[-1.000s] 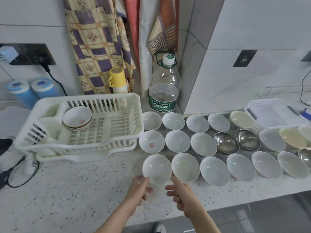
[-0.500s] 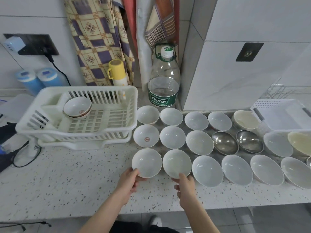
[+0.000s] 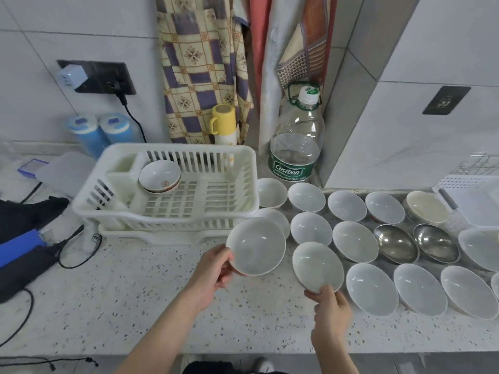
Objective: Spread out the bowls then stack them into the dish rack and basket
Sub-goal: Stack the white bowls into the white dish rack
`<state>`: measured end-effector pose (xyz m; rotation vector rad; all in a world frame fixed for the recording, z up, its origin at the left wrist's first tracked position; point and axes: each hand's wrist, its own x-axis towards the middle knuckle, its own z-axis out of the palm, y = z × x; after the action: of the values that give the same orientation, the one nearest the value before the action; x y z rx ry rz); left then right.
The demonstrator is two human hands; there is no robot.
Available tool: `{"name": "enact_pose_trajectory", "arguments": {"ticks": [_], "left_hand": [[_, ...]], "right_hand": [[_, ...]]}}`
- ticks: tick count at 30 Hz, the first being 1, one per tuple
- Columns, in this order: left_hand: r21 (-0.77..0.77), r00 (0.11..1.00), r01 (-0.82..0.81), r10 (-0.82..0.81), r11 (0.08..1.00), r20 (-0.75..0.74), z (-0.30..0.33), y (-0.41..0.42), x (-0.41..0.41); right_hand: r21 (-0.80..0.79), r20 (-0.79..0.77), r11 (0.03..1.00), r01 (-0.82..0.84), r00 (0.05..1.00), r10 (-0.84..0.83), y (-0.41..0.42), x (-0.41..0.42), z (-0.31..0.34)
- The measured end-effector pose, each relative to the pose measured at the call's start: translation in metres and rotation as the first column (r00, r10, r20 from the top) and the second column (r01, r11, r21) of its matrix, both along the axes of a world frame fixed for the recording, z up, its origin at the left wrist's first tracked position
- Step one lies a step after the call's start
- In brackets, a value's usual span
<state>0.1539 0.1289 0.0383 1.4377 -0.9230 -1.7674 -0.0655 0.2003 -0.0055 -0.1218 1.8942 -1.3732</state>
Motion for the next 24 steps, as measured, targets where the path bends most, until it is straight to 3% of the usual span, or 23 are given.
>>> {"name": "enact_pose_trajectory", "arguments": {"ticks": [4,10,14,24], "left_hand": [[-0.091,0.999,-0.034,0.030,0.995,-0.036,0.026,-0.015,0.048],[-0.197,0.986,-0.165,0.164,0.966,-0.022,0.047,-0.050,0.129],[-0.267,0.984,-0.159,0.176,0.951,0.041,0.053,-0.074,0.178],[-0.317,0.942,-0.293,0.328,0.902,0.064,0.049,-0.135,0.243]], "right_hand": [[-0.139,-0.007,0.986,0.089,0.996,-0.091,-0.012,0.022,0.034],[-0.350,-0.030,0.932,0.095,0.993,-0.112,-0.053,0.071,0.083],[-0.400,-0.093,0.916,-0.027,0.996,-0.011,-0.084,0.106,0.100],[-0.332,-0.286,0.864,-0.379,0.913,0.291,-0.181,0.200,0.110]]}}
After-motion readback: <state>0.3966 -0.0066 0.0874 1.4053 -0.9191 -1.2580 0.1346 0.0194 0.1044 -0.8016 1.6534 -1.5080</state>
